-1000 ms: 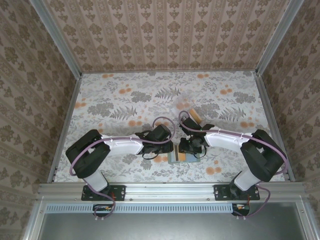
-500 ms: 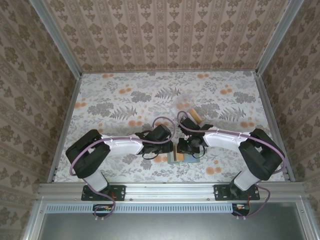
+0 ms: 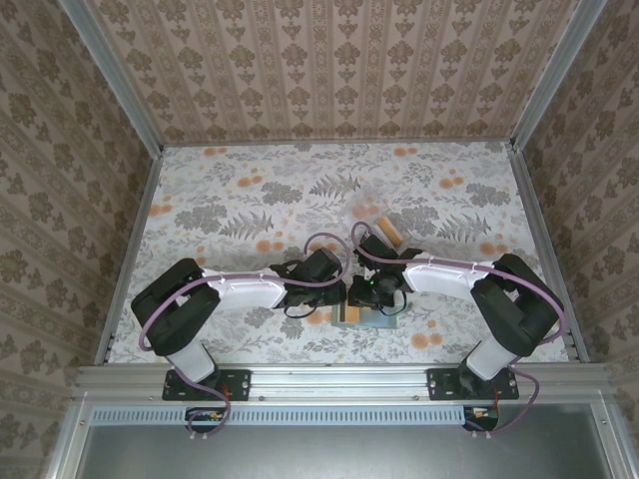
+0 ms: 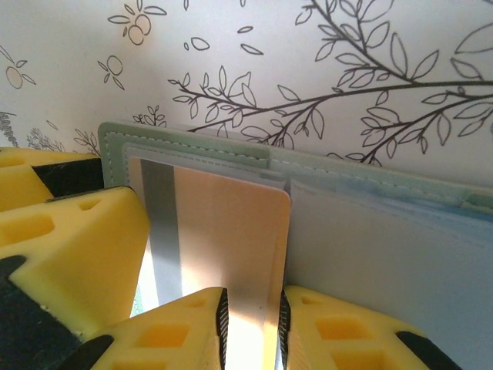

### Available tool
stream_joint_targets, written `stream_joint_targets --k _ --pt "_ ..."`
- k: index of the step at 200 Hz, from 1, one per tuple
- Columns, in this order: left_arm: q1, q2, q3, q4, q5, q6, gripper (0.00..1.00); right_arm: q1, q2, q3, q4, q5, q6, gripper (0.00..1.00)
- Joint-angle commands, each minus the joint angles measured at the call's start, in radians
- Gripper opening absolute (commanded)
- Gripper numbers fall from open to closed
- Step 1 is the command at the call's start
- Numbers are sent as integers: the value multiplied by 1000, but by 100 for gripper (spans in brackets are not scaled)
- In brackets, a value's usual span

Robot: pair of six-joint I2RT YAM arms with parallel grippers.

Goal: Put the credit cards into the card holder
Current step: Insert the credit card into the card slot.

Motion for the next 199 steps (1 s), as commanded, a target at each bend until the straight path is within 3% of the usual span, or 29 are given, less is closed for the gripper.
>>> stream_joint_targets --k 1,33,108,141,164,199 --pt "-12 12 -7 -13 -12 -16 31 8 -21 16 2 4 -6 30" --pt "-11 15 -3 -33 -23 -17 29 8 -80 15 -108 103 -43 34" --pt "-11 31 0 -43 -20 -13 27 5 -86 -32 -200 210 -50 34" --pt "-11 27 0 -49 -24 -10 27 6 -118 -13 -201 195 -80 35" --pt "-13 18 -1 -52 -27 -7 28 5 -167 15 -217 202 -97 41" --pt "-14 -27 2 -56 -49 8 29 -50 -235 23 -338 324 -104 49"
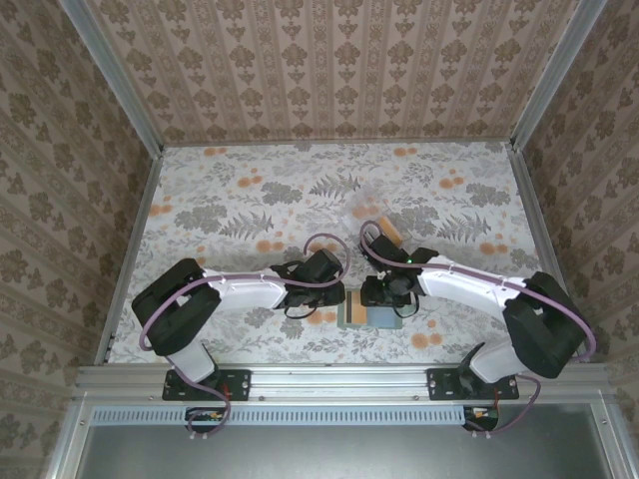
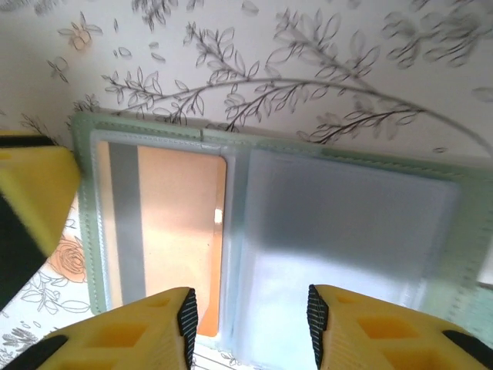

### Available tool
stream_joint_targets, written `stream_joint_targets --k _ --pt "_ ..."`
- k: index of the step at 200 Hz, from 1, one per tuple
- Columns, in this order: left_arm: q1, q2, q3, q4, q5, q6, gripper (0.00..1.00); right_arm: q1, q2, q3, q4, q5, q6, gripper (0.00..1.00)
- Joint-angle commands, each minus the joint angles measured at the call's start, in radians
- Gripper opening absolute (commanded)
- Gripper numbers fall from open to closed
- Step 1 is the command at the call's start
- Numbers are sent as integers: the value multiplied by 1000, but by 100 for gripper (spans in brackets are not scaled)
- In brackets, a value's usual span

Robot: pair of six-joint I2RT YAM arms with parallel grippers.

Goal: Put the credit cards into the card holder
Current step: Insert the credit card into the card slot, then move the card holder to the bottom-center of the table.

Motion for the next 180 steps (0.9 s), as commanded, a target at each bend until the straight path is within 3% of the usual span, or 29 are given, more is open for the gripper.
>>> stream_joint_targets --k 1,30,84,158,180 --pt "-8 -32 2 -47 -27 13 29 -48 -62 10 -114 102 -19 49" --pt "-7 -67 4 -55 -45 28 31 -131 -102 -81 -81 25 0 49" --pt "-5 -141 -3 -81 -101 35 32 -135 -45 -137 -16 -70 27 47" --pt "37 -250 -48 -126 -143 31 34 -36 91 -115 251 -179 216 38" --pt "51 -273 -57 -129 -137 31 35 -14 61 -64 187 -127 203 40"
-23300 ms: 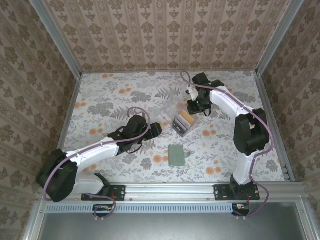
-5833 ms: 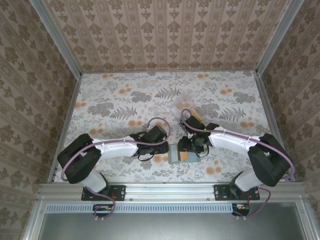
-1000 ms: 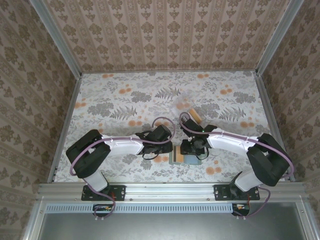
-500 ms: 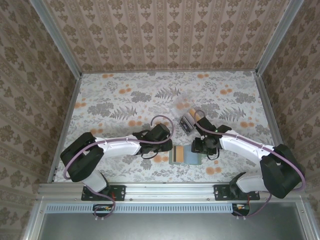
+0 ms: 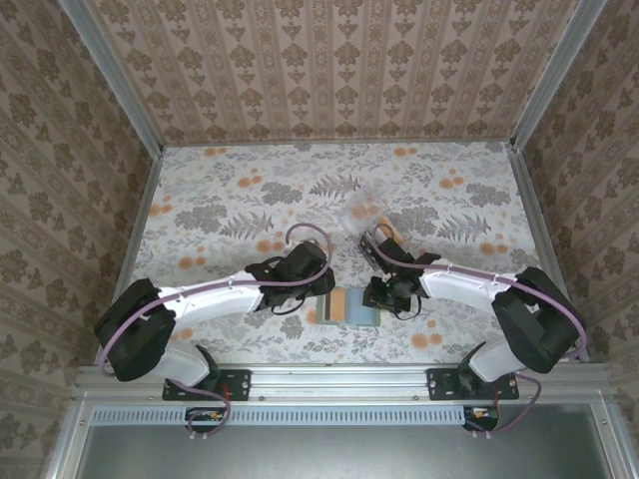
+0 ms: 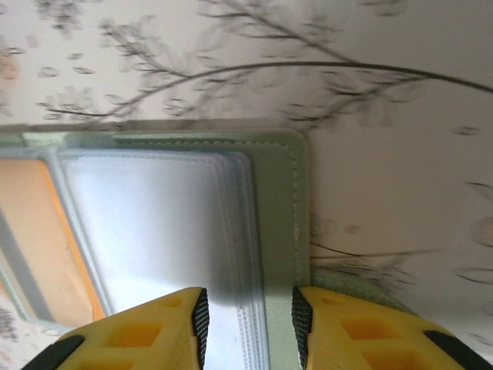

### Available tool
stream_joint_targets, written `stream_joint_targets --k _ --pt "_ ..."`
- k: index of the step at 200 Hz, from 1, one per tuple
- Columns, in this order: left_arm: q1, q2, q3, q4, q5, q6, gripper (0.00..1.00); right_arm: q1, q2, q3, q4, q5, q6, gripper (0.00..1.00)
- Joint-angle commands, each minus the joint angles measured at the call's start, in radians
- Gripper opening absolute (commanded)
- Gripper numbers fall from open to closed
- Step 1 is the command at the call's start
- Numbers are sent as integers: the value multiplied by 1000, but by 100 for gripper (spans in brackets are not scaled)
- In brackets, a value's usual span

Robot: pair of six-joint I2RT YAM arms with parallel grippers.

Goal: Put the credit cards into the card holder
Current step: Move the card holder to the bottom-center of the table, then pick up the credit card from the storage box.

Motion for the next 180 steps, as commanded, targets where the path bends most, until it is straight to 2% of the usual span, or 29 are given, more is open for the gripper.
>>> stream_joint_targets --k 1,19,40,70,85,100,115,127,140,153,180 --pt "14 -38 -20 -36 -21 13 35 25 -2 39 -1 17 45 41" --pt "22 -51 -19 -31 -20 19 38 14 -87 92 -124 145 -41 45" --pt "40 -54 -6 -16 -10 31 43 -33 -175 180 -269 256 -198 59" --pt "79 -31 21 20 26 46 48 -125 -134 365 -403 249 -394 67" --pt "95 -24 33 38 36 54 50 -129 -103 449 -446 307 -433 69" --pt "114 -17 45 44 43 59 54 -129 -56 499 -434 353 -470 71" --pt "131 -14 55 50 53 70 54 -129 -43 507 -364 329 -583 75" --pt "144 -10 61 52 59 78 55 -137 -12 539 -389 318 -623 81" --pt "156 -8 64 57 68 85 56 -147 40 596 -438 320 -643 80" --pt "165 -6 65 63 74 90 57 -148 97 638 -468 353 -660 69" --pt "183 2 68 73 91 92 58 -148 220 727 -546 441 -673 55"
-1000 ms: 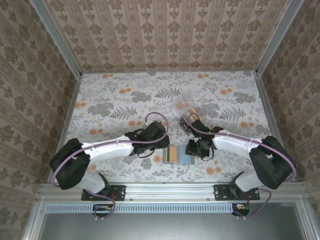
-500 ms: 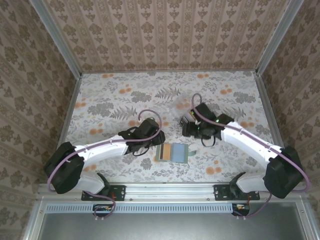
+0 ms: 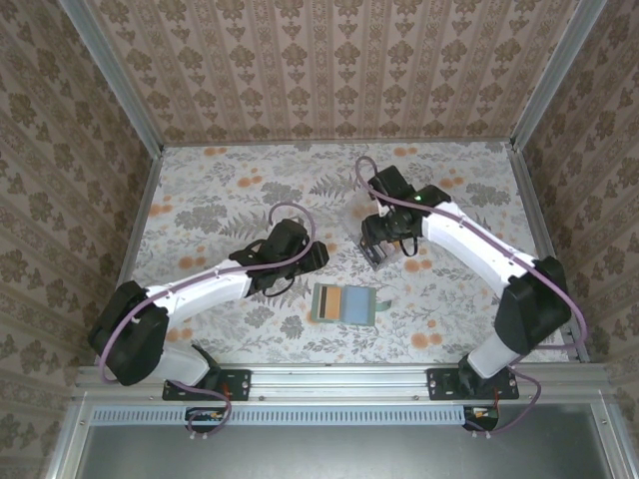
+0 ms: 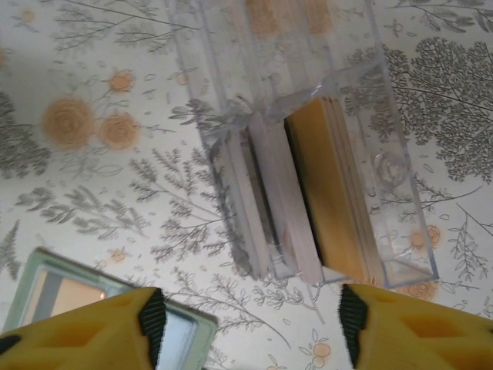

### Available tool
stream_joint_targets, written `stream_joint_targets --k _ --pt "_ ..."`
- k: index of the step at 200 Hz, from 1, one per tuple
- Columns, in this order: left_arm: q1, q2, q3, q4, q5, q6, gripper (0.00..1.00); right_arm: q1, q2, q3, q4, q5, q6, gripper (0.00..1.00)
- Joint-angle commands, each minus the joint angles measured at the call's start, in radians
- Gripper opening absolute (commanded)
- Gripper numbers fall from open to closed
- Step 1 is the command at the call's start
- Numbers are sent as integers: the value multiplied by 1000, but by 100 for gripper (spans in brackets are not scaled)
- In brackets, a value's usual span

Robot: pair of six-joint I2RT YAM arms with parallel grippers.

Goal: Put the credit cards into the card holder
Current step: Pick up the credit card from the storage box.

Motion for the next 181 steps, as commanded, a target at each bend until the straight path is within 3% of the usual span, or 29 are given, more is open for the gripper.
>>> stream_joint_targets --k 1,98,181 --pt "14 18 29 21 27 30 58 -7 93 78 -116 103 -59 54" --pt "22 38 23 39 52 25 59 19 250 142 -132 177 -82 42" --pt "28 41 19 38 57 24 59 73 313 159 -122 360 -89 40"
